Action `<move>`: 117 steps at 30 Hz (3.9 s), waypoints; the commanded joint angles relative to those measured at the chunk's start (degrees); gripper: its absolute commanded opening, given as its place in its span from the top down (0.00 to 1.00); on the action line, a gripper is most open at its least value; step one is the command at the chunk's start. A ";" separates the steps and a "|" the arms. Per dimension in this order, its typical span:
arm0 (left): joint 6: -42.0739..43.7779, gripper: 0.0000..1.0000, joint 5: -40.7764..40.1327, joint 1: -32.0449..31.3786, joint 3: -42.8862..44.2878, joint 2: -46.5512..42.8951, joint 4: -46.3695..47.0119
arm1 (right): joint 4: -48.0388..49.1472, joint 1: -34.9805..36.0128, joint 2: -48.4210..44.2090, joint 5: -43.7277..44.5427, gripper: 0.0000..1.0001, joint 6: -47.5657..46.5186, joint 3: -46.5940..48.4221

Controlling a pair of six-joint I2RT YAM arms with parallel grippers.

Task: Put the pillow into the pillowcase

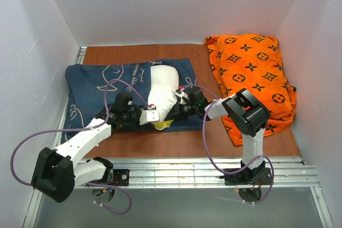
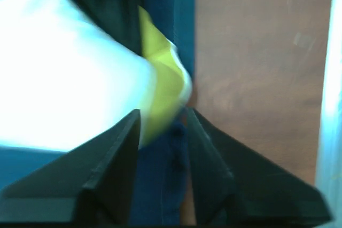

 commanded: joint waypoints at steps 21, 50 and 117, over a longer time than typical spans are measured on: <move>-28.45 0.02 -4.69 16.24 62.73 51.69 -7.12 | -49.22 4.43 -8.81 1.85 0.72 -49.52 8.23; -31.71 0.22 4.61 18.62 67.91 65.94 -1.02 | -41.59 -14.82 -6.53 -4.47 0.12 -35.90 19.04; -68.24 0.44 2.91 12.73 55.69 42.49 1.29 | -2.73 -5.15 -6.44 7.30 0.99 -20.78 13.95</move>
